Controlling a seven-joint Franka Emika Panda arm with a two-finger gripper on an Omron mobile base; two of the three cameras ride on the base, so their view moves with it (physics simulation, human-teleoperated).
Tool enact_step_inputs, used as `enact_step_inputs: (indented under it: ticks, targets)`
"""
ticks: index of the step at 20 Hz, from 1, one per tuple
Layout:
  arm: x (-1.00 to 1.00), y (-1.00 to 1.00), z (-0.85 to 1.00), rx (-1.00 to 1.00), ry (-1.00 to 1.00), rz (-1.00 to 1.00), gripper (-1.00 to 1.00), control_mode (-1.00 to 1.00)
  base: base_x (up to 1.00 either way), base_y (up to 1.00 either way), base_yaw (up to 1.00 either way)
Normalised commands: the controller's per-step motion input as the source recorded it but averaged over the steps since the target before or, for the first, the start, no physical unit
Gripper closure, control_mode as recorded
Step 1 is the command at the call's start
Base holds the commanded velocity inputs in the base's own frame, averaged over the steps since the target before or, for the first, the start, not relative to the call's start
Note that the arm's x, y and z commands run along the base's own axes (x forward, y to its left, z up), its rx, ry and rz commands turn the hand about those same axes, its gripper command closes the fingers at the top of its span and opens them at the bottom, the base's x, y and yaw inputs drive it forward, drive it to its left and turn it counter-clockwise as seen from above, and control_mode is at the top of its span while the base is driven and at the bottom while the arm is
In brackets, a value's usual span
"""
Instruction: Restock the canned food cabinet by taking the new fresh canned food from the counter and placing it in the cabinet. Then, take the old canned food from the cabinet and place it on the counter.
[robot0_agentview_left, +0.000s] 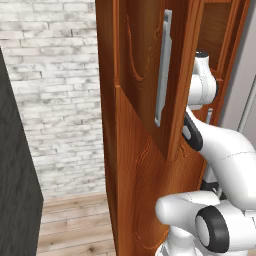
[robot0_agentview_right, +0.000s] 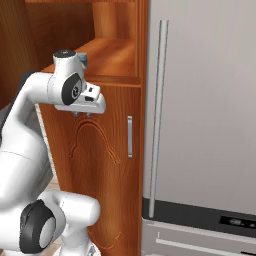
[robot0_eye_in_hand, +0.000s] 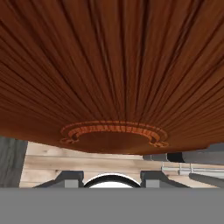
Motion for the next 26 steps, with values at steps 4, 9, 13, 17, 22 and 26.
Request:
enact_step_inputs:
  ticks: [4, 9, 13, 17, 22, 26]
  targets:
    - [-0.06, 0.00, 0.00, 0.00, 0.00, 0.00, -1.00, -1.00, 0.00, 0.00, 0.00]
    - [-0.51, 0.00, 0.00, 0.00, -0.02, 0.00, -1.00, -1.00, 0.00, 0.00, 0.00]
    - [-0.60, 0.00, 0.00, 0.00, 0.00, 0.00, -1.00, -1.00, 0.00, 0.00, 0.00]
    - [-0.76, -0.01, 0.00, 0.00, -0.04, 0.00, -1.00, -1.00, 0.00, 0.00, 0.00]
    - [-0.49, 0.00, 0.00, 0.00, 0.00, 0.00, -1.00, -1.00, 0.00, 0.00, 0.00]
    - [0.00, -0.02, 0.00, 0.00, 0.00, -0.01, -1.00, -1.00, 0.00, 0.00, 0.00]
